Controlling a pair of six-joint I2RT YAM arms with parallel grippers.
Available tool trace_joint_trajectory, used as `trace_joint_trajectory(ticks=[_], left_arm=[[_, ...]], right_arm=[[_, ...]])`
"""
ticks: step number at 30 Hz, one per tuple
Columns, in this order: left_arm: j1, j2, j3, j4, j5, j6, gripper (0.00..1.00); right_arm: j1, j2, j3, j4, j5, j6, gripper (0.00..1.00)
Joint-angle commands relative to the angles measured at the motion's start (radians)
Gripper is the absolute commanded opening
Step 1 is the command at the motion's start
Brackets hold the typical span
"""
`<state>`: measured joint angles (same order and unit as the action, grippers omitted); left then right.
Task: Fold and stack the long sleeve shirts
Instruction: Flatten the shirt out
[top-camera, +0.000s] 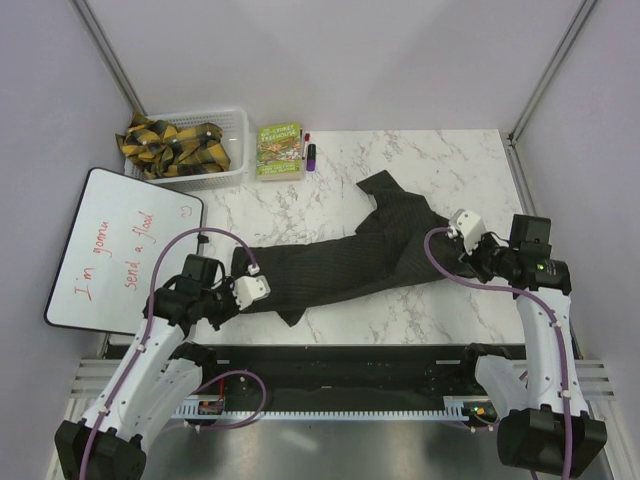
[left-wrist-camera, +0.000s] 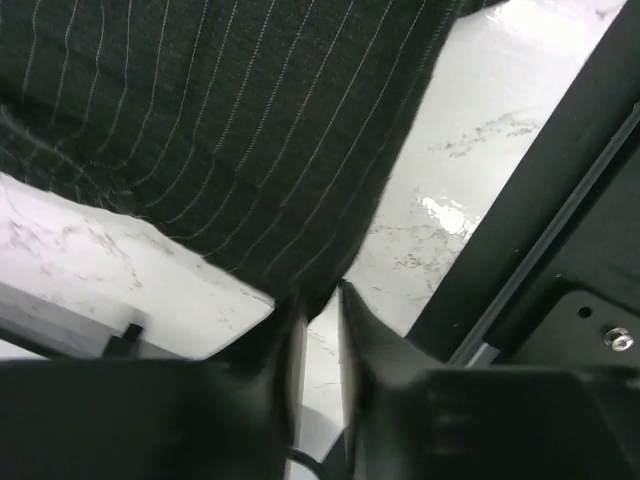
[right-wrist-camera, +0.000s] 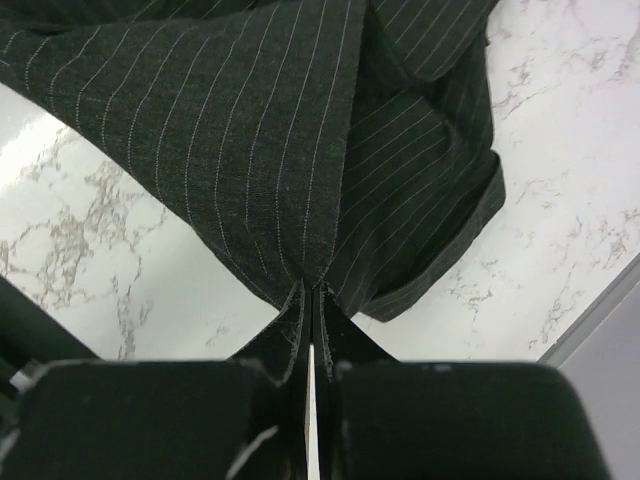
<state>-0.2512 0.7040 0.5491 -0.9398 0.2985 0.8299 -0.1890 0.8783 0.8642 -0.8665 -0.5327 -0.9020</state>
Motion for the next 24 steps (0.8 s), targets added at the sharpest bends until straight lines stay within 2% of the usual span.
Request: trace_joint_trajectory(ticks=[1, 4, 5, 14, 21, 22, 24], left_arm=[[0.000, 0.026, 0.006, -0.017, 0.053, 0.080, 0.44], [-0.002, 0.049, 0.023, -0.008, 0.059, 0.071, 0.59], [-0.002, 0.051, 0.020, -0.005, 0.062, 0.072, 0.60], [-0.002, 0.055, -0.040, 0.028, 0.061, 0.133, 0.62], [-0.003, 0.083, -0.075, 0.142, 0.017, 0.167, 0.59], [-0.005, 0.092, -0.077, 0.148, 0.017, 0.167, 0.49], [-0.005, 0.117, -0.061, 0.151, 0.010, 0.150, 0.37]], right_arm=[[-0.007, -0.030, -0.021, -0.084, 0.000, -0.169, 0.00], [-0.007, -0.009, -0.021, -0.106, -0.001, -0.181, 0.00], [-0.007, -0.004, -0.019, -0.109, -0.004, -0.179, 0.00], [-0.007, 0.011, -0.011, -0.111, -0.013, -0.170, 0.00], [-0.007, 0.013, -0.002, -0.108, -0.021, -0.147, 0.00], [-0.007, 0.019, 0.001, -0.105, -0.024, -0.143, 0.00], [-0.009, 0.024, 0.022, -0.092, -0.027, -0.126, 0.00]])
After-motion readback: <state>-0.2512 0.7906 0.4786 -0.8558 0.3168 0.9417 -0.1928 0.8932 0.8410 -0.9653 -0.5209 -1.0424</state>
